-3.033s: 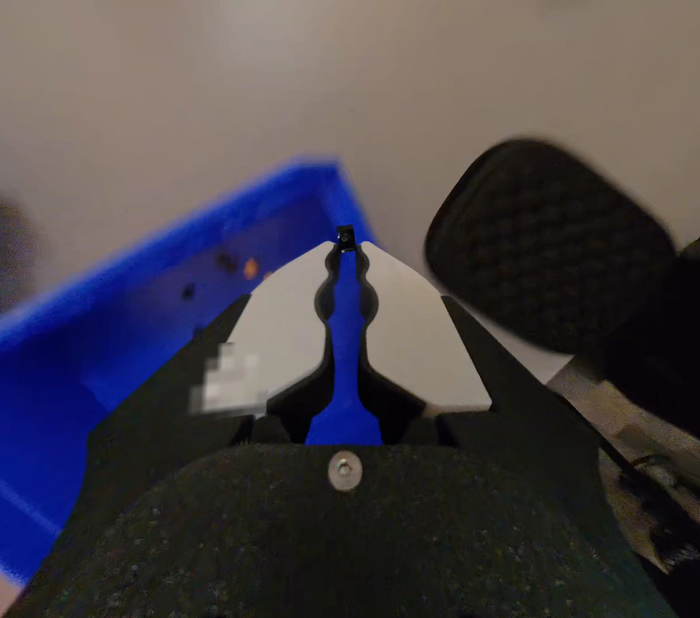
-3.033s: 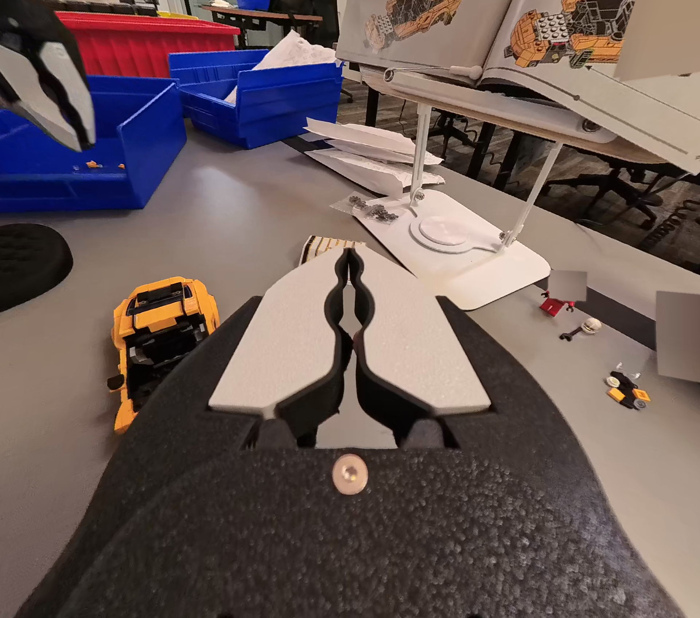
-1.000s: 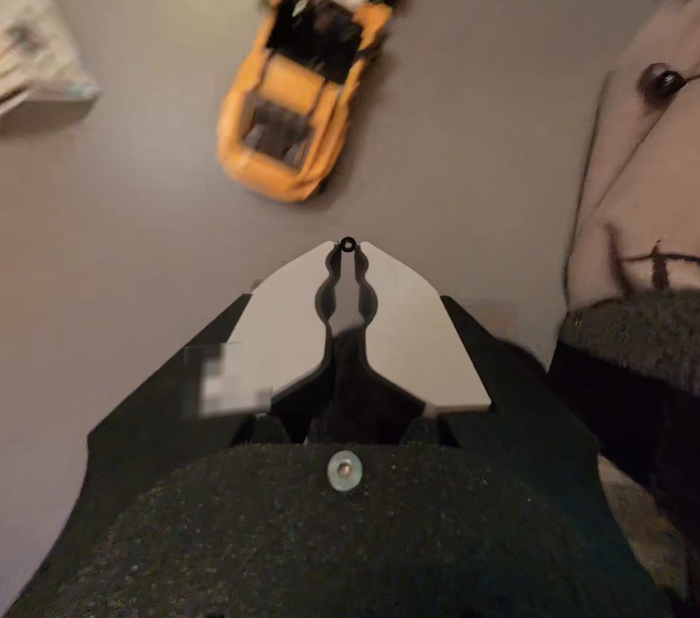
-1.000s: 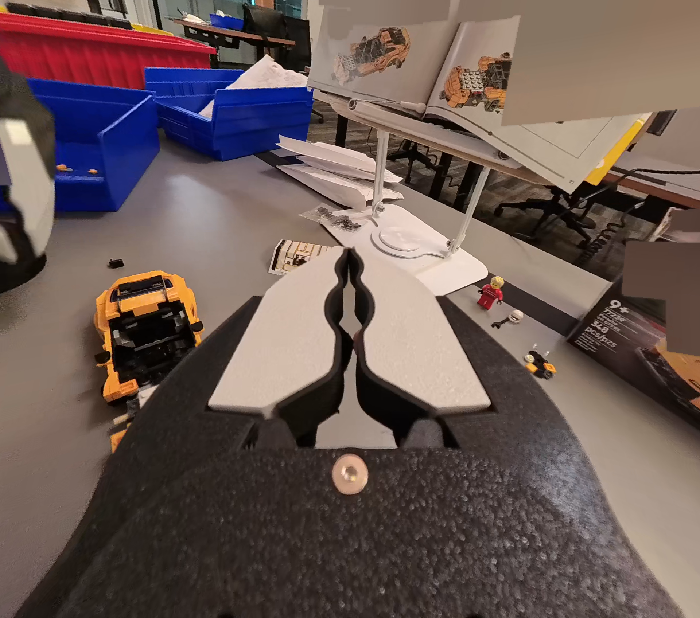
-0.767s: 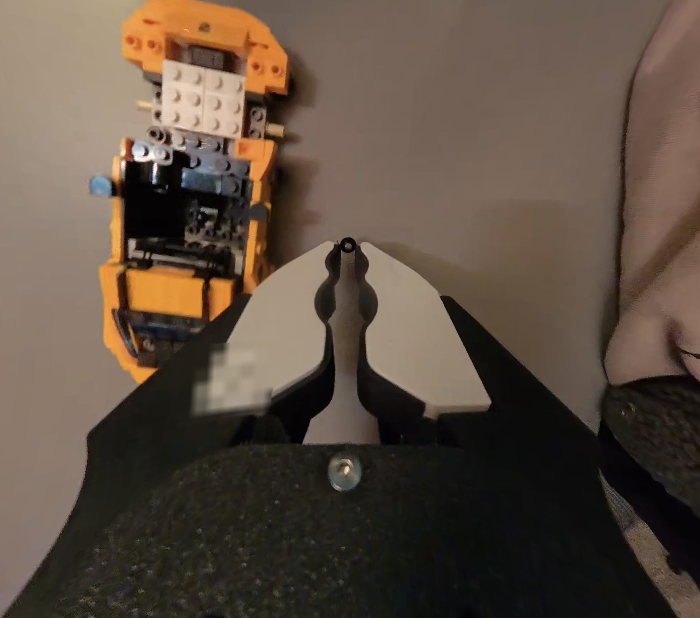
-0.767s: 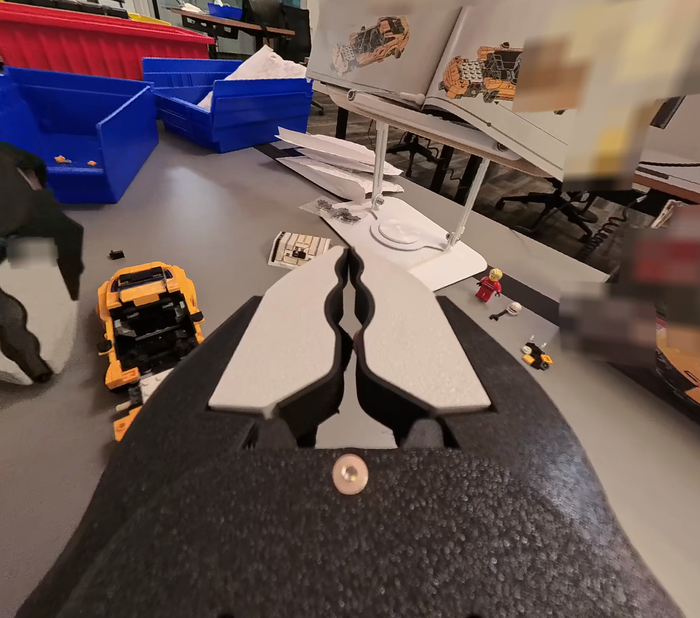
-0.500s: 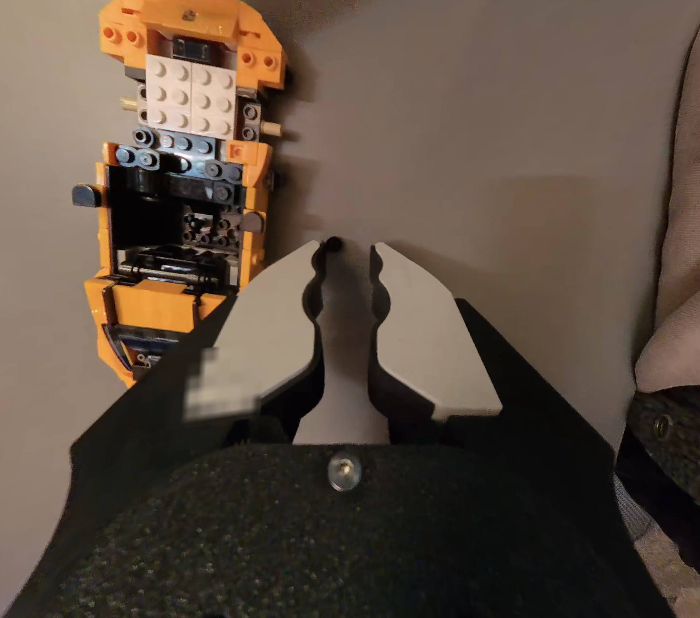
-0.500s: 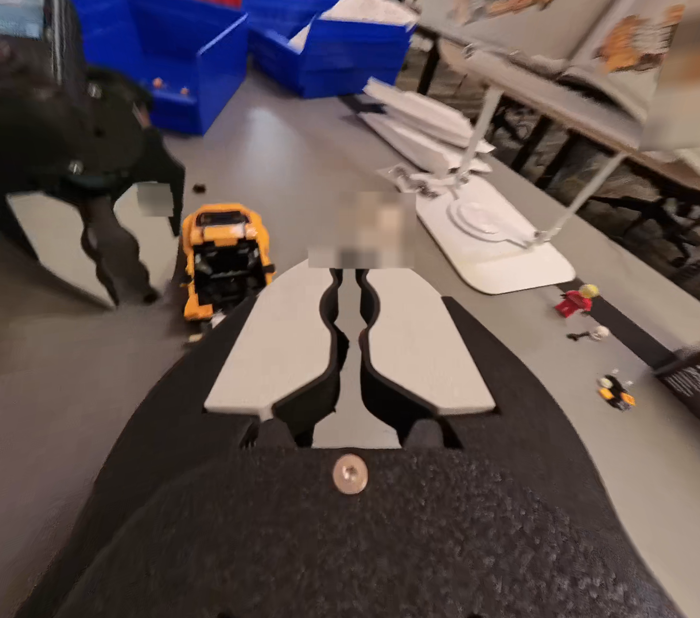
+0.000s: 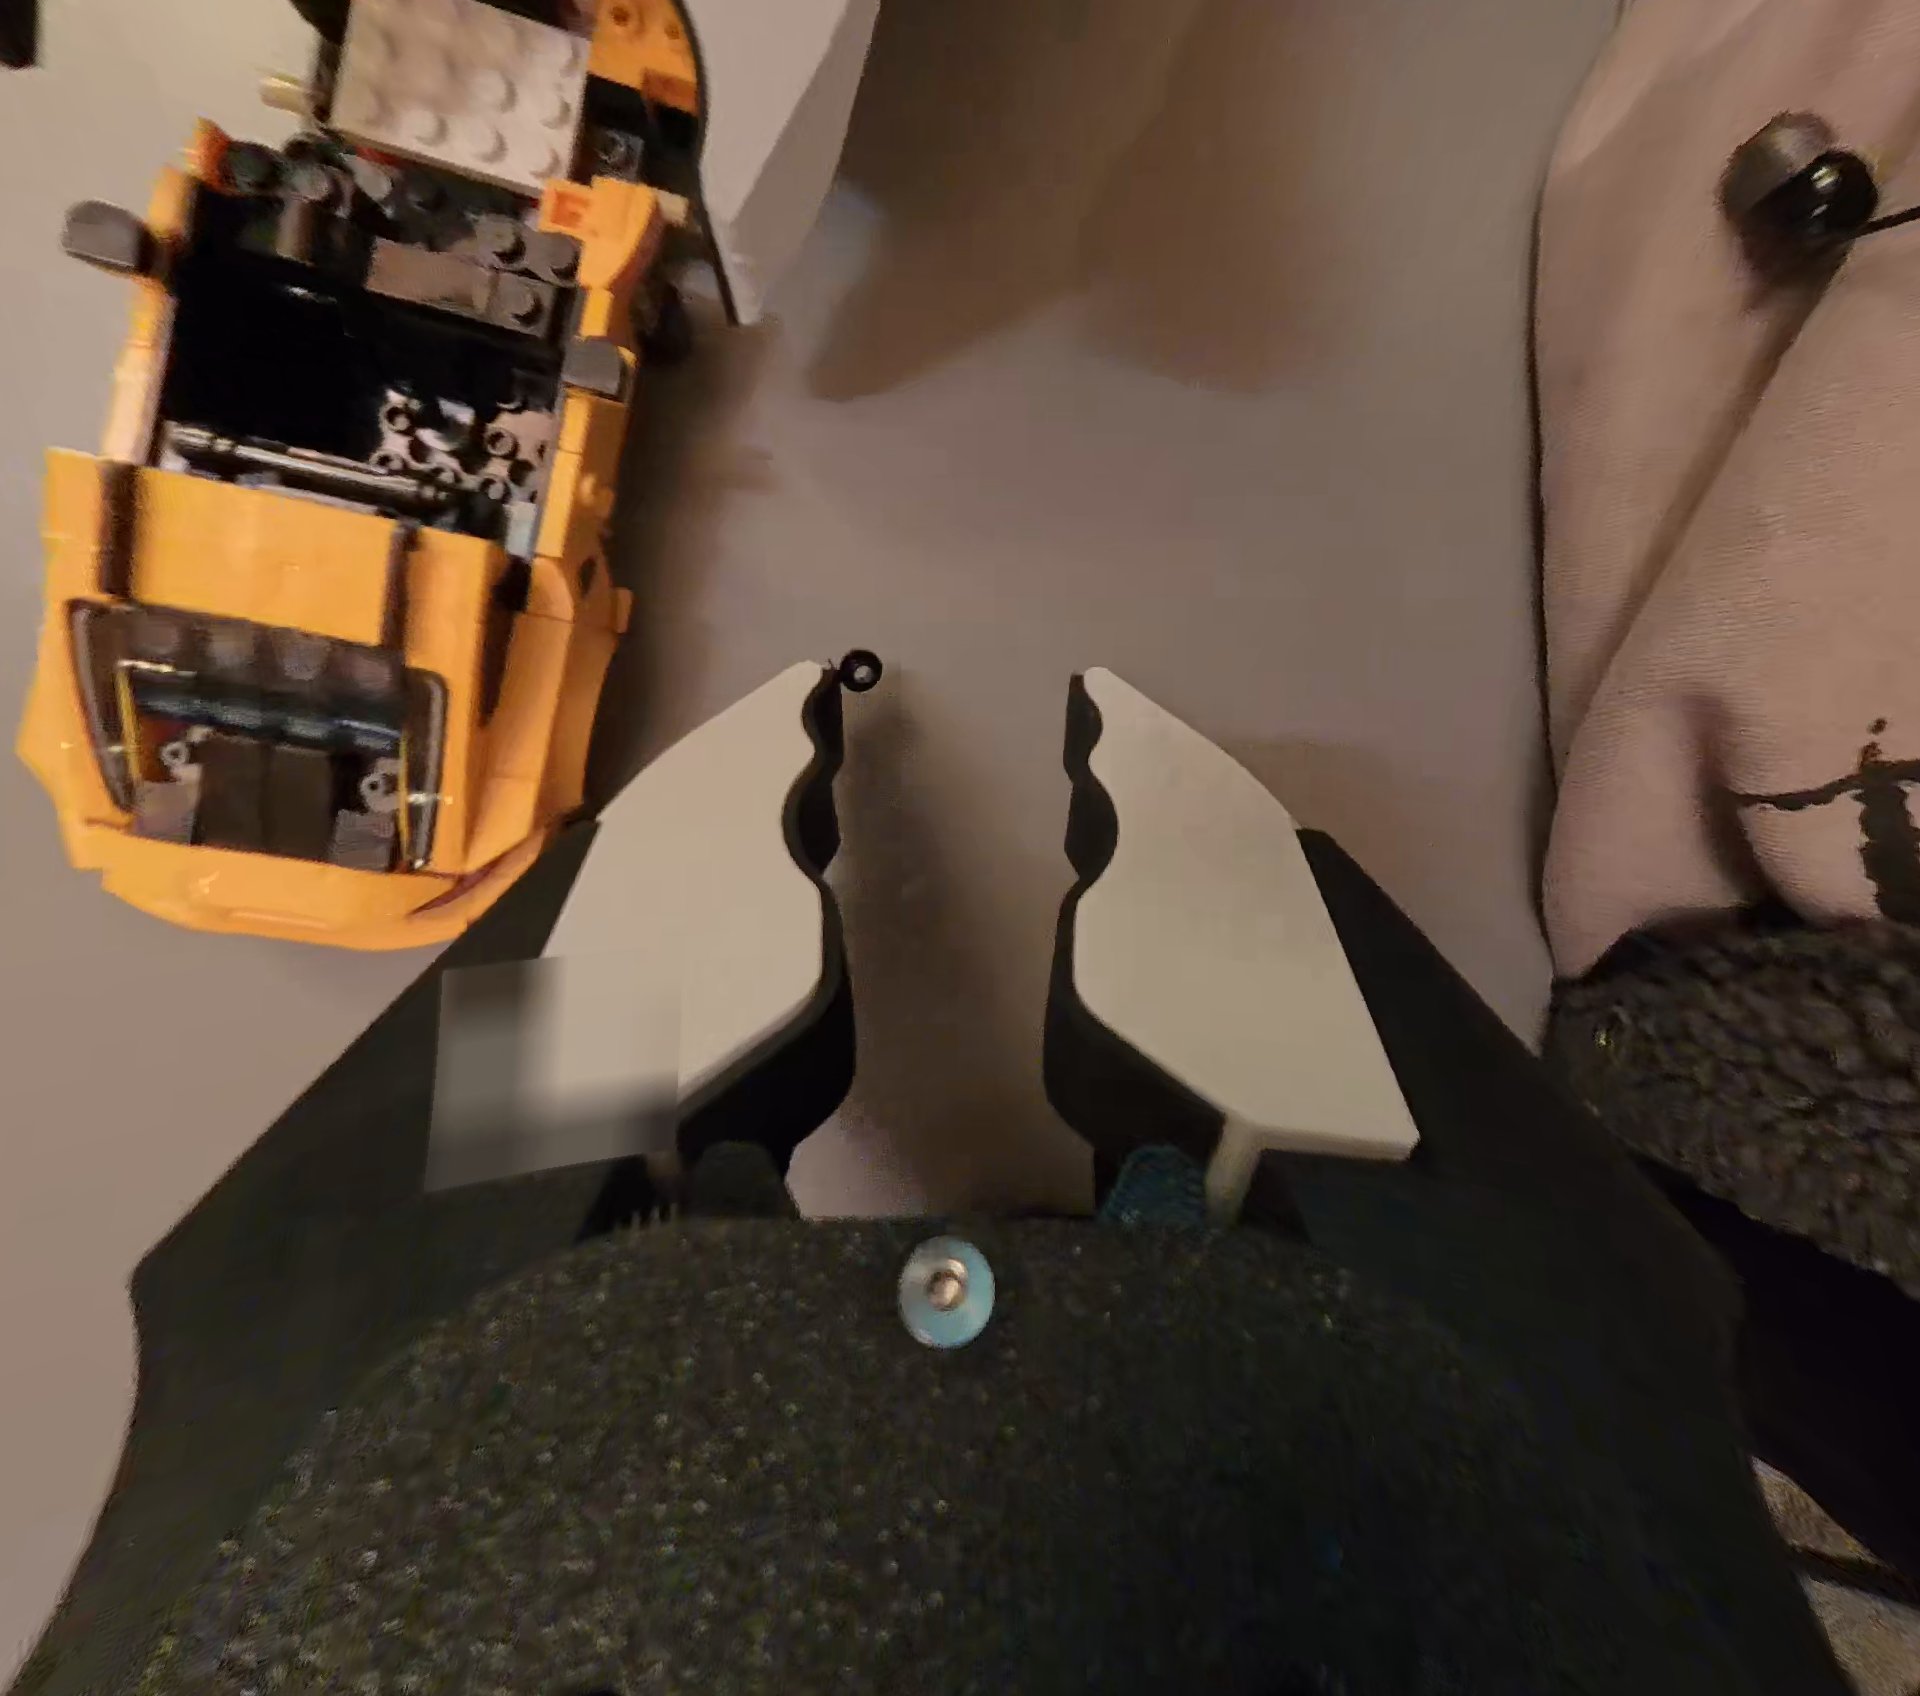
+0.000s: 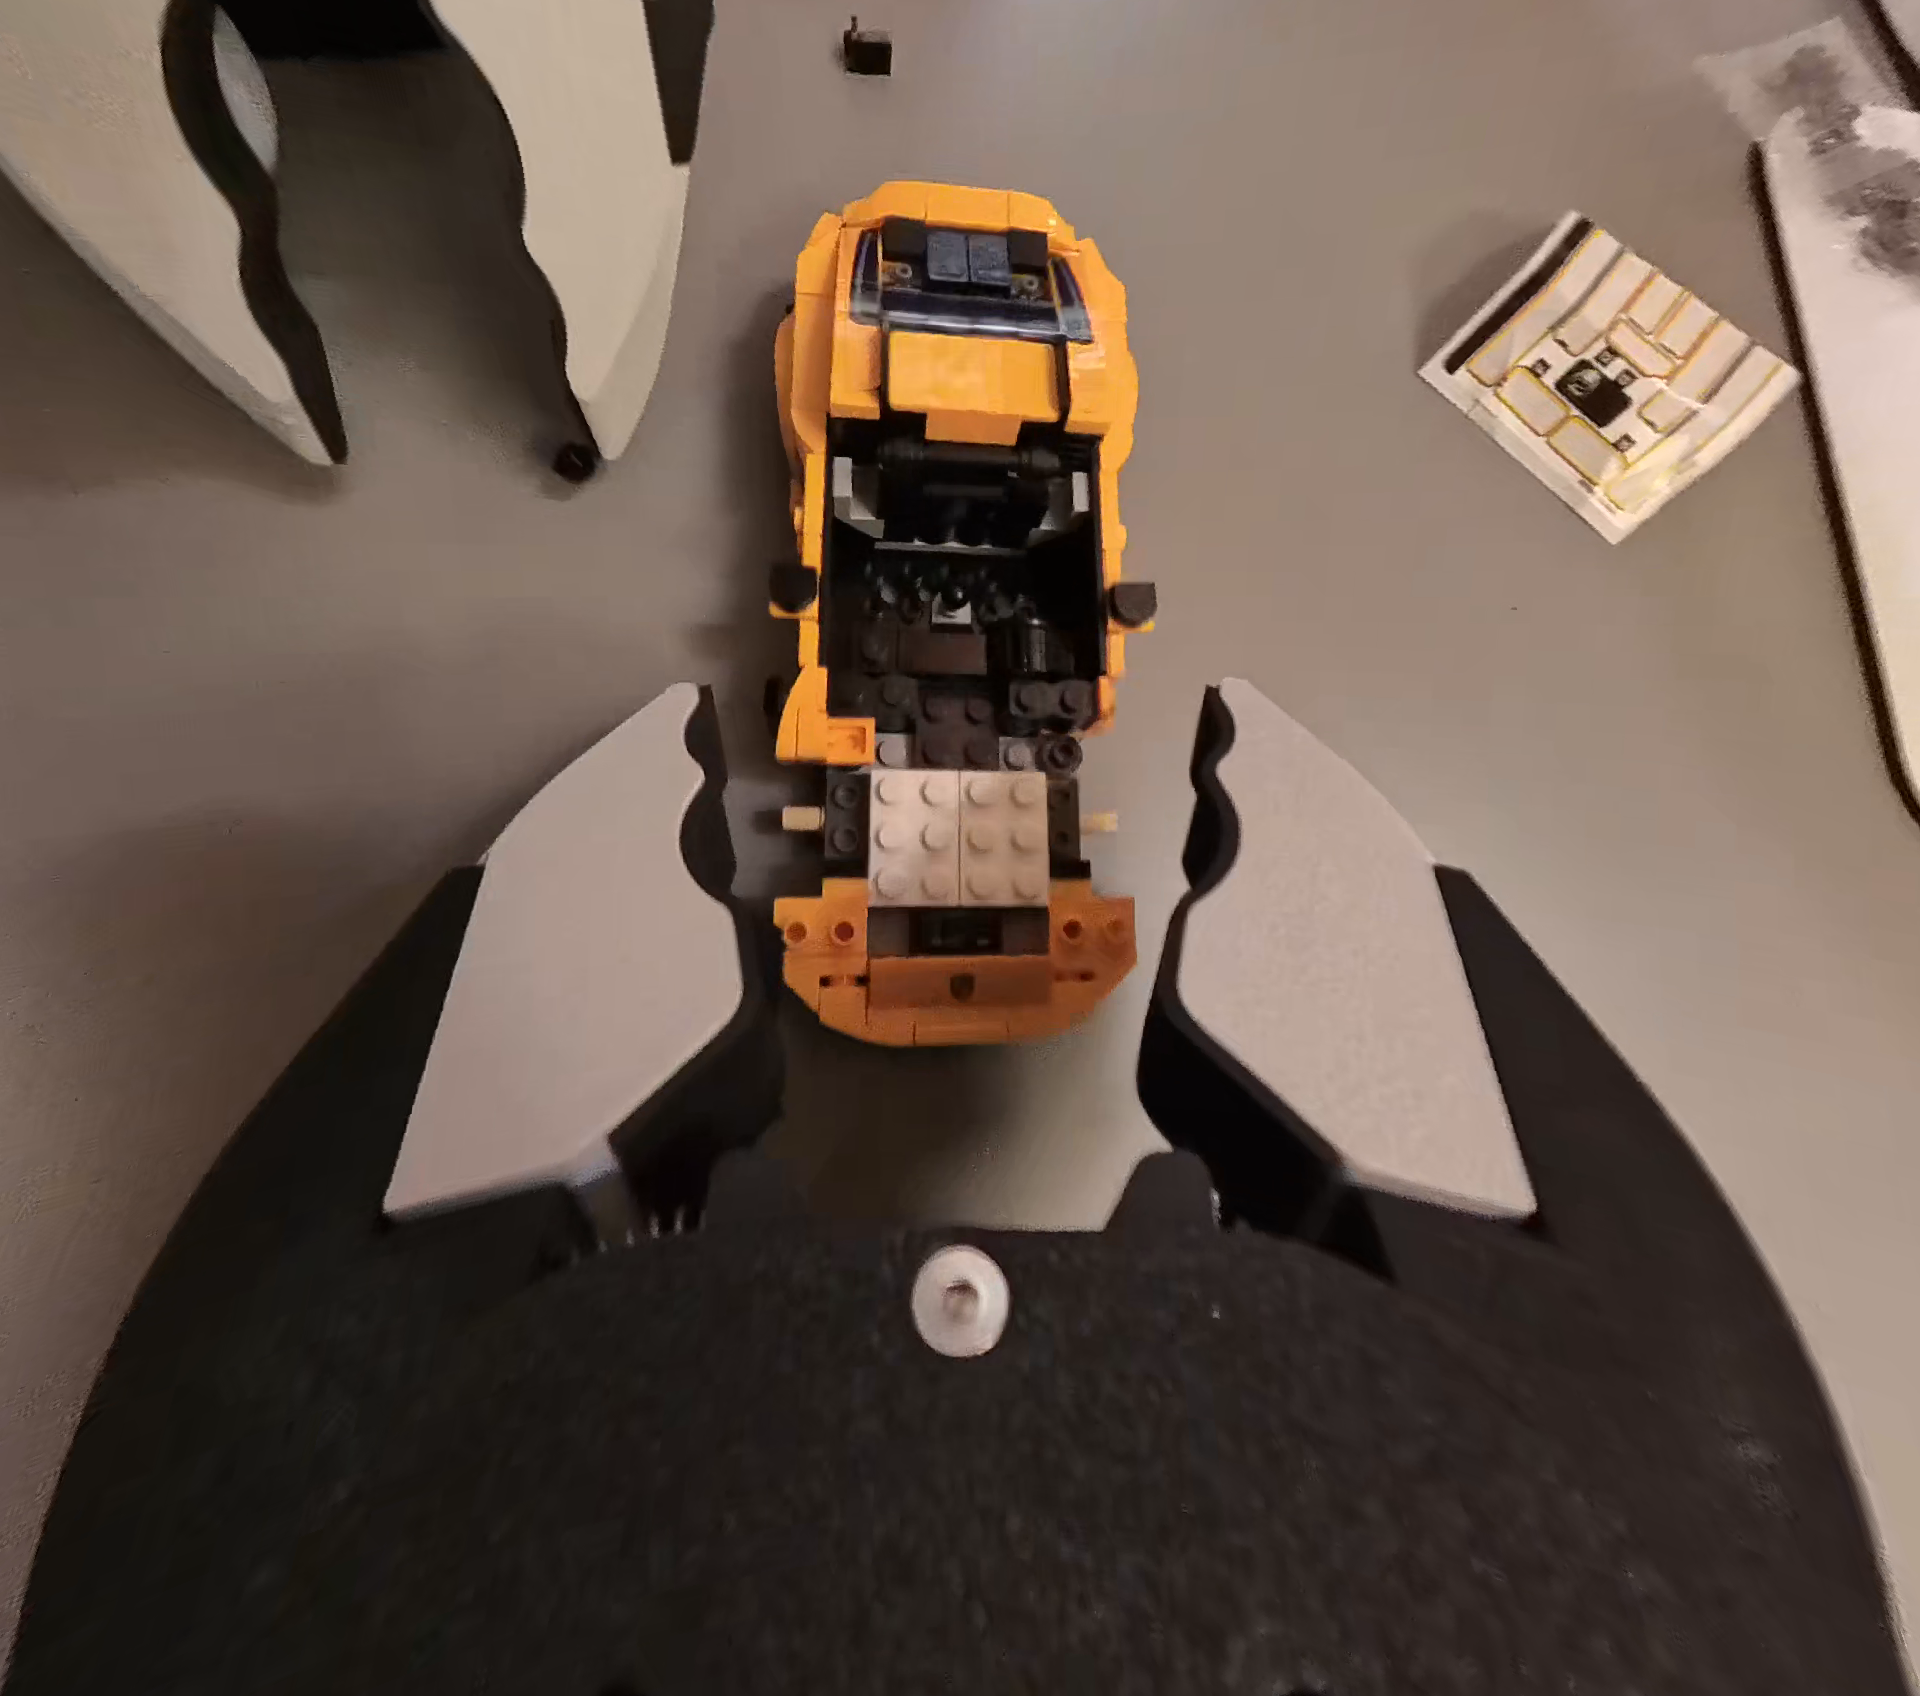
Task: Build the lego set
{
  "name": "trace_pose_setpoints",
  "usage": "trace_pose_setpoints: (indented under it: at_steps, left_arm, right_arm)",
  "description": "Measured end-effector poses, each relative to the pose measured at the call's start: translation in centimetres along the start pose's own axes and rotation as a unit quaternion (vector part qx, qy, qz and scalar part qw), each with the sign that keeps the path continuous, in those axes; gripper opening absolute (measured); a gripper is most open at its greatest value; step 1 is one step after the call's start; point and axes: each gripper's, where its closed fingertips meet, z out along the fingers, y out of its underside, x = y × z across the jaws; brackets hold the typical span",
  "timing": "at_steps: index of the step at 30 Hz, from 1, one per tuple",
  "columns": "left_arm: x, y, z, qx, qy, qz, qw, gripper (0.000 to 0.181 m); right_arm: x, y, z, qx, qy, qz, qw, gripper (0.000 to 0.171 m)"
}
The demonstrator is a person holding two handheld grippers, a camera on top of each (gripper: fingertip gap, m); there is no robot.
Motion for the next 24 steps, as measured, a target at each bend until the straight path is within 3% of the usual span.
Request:
trace_pose_setpoints:
  at_steps: [7,12,15,19,22,24]
  left_arm:
    - [-0.4,0.7,0.4,-0.053,-0.021,0.036,0.998,0.059]
    - [-1.3,1.3,-1.9,-0.030,-0.056,0.019,0.998,0.057]
    - [-3.7,2.7,-6.3,-0.010,-0.120,-0.033,0.992,0.054]
    - [-6.8,6.1,-14.6,0.030,-0.226,-0.120,0.966,0.042]
    - [-9.0,10.8,-20.5,0.036,-0.291,-0.197,0.936,0.033]
    - [-10.0,14.7,-22.4,0.018,-0.299,-0.246,0.922,0.032]
  right_arm:
    - [0.1,0.1,1.7,-0.071,-0.022,-0.047,0.996,0.077]
    - [2.2,0.7,1.4,-0.090,-0.023,-0.059,0.994,0.070]
    - [4.8,1.4,1.1,-0.094,-0.012,-0.054,0.994,0.070]
    - [7.6,1.6,1.0,-0.081,0.010,-0.052,0.995,0.071]
    - [8.2,-0.1,-0.4,-0.014,0.017,-0.028,0.999,0.073]
    - [8.7,-1.6,-2.3,0.043,0.036,-0.009,0.998,0.072]
